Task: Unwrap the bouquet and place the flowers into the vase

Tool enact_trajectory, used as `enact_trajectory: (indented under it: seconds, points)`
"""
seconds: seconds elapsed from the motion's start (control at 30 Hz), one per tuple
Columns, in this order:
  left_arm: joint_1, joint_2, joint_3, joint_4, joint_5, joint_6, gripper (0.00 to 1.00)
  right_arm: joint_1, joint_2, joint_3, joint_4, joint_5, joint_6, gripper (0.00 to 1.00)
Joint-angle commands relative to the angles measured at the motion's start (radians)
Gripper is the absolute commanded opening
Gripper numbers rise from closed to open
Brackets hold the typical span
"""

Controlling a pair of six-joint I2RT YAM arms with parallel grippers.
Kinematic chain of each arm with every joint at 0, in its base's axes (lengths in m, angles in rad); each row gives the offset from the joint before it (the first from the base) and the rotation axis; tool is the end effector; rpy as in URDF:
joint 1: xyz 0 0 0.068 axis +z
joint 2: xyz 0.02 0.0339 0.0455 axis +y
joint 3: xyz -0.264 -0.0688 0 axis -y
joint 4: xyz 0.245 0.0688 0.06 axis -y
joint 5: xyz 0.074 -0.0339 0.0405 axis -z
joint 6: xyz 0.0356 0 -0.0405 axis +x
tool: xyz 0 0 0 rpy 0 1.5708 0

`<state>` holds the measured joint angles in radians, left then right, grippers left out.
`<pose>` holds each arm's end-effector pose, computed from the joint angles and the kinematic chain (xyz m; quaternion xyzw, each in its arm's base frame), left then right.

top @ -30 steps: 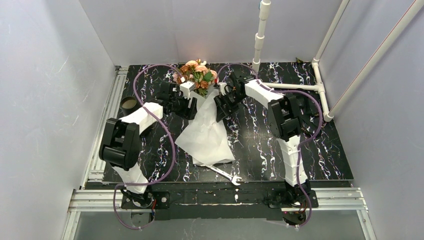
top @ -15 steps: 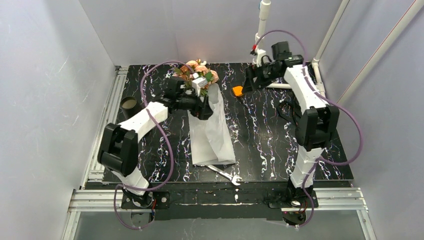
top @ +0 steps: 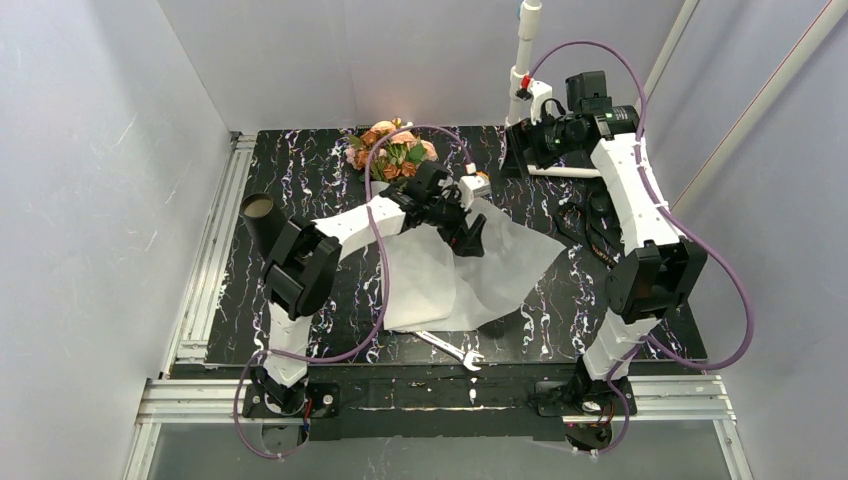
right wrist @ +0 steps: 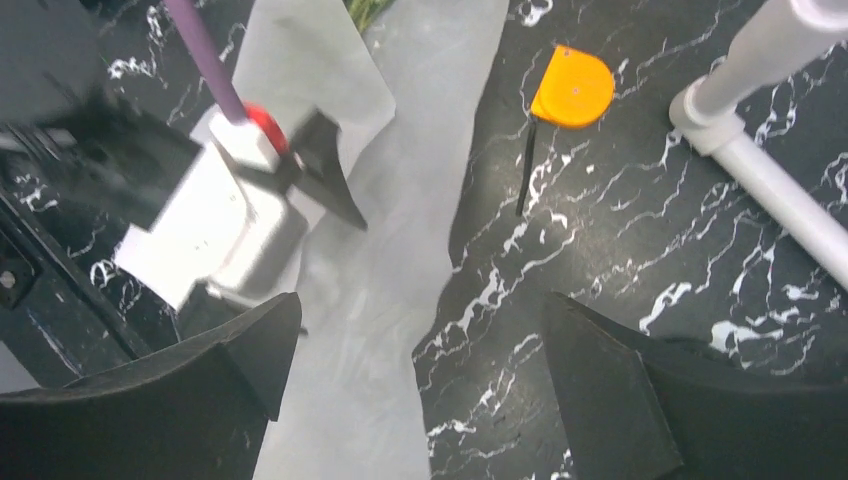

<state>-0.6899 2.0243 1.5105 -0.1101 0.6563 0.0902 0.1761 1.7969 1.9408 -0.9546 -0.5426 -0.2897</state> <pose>0.3421 -0.3105 0.2229 0.4563 0.7234 -0.4015 0.3276 0.3759 0.0856 0.3896 -0.3032 0.8476 0.2282 0.3709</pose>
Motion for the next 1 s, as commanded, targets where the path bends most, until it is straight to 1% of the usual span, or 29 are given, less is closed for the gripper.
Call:
enact_trajectory:
  seconds: [0.0,0.13,0.27,0.33,0.37,0.4,0.43,0.47,0.5,0.53,0.57,0.6,0.63,0.67,0.7,0.77,0.87,0.97]
  points:
    - [0.042,-0.177,-0.002,-0.027,-0.087,0.108,0.93,-0.001,-0.052,-0.063,-0.043,0.054,-0.062,0.98]
    - [0.057,-0.260,-0.047,0.016,-0.170,0.060,0.91,0.001,-0.053,-0.107,-0.034,0.037,-0.071,0.98]
    - [0.057,-0.286,-0.078,-0.004,-0.361,0.016,0.90,0.035,-0.028,-0.137,-0.064,0.059,-0.098,0.98]
    - [0.056,-0.231,-0.021,-0.076,-0.453,-0.005,0.88,0.063,-0.020,-0.176,-0.045,0.078,-0.112,0.98]
    - [0.056,-0.163,0.060,-0.162,-0.529,-0.041,0.86,0.088,-0.006,-0.207,-0.002,0.107,-0.114,0.98]
    - [0.053,-0.104,0.116,-0.194,-0.590,-0.051,0.84,0.111,0.025,-0.225,0.049,0.149,-0.113,0.98]
    - [0.052,-0.068,0.134,-0.194,-0.613,-0.049,0.83,0.122,0.060,-0.215,0.074,0.175,-0.114,0.98]
    - [0.053,-0.053,0.138,-0.185,-0.600,-0.043,0.82,0.132,0.102,-0.192,0.093,0.194,-0.116,0.99]
    - [0.052,-0.042,0.136,-0.173,-0.567,-0.045,0.82,0.139,0.131,-0.181,0.115,0.197,-0.112,0.98]
    - [0.052,-0.020,0.144,-0.173,-0.528,-0.051,0.79,0.147,0.182,-0.159,0.132,0.195,-0.103,0.99]
    - [0.053,0.007,0.164,-0.194,-0.512,-0.068,0.70,0.157,0.238,-0.125,0.126,0.192,-0.092,0.98]
    - [0.053,0.025,0.195,-0.244,-0.492,-0.070,0.55,0.162,0.295,-0.095,0.115,0.193,-0.080,0.97]
    - [0.060,0.006,0.209,-0.287,-0.475,-0.067,0.31,0.162,0.337,-0.084,0.120,0.210,-0.068,0.96]
    - [0.064,-0.022,0.215,-0.318,-0.490,-0.043,0.15,0.163,0.350,-0.082,0.124,0.217,-0.065,0.93]
    - [0.068,-0.072,0.235,-0.370,-0.532,-0.004,0.00,0.163,0.359,-0.079,0.123,0.214,-0.063,0.86]
    - [0.080,-0.121,0.250,-0.423,-0.578,0.040,0.00,0.163,0.361,-0.078,0.123,0.210,-0.064,0.78]
    - [0.103,-0.204,0.262,-0.514,-0.669,0.126,0.00,0.163,0.360,-0.089,0.132,0.237,-0.073,0.58]
    - [0.124,-0.315,0.242,-0.599,-0.780,0.242,0.00,0.162,0.361,-0.100,0.157,0.299,-0.069,0.33]
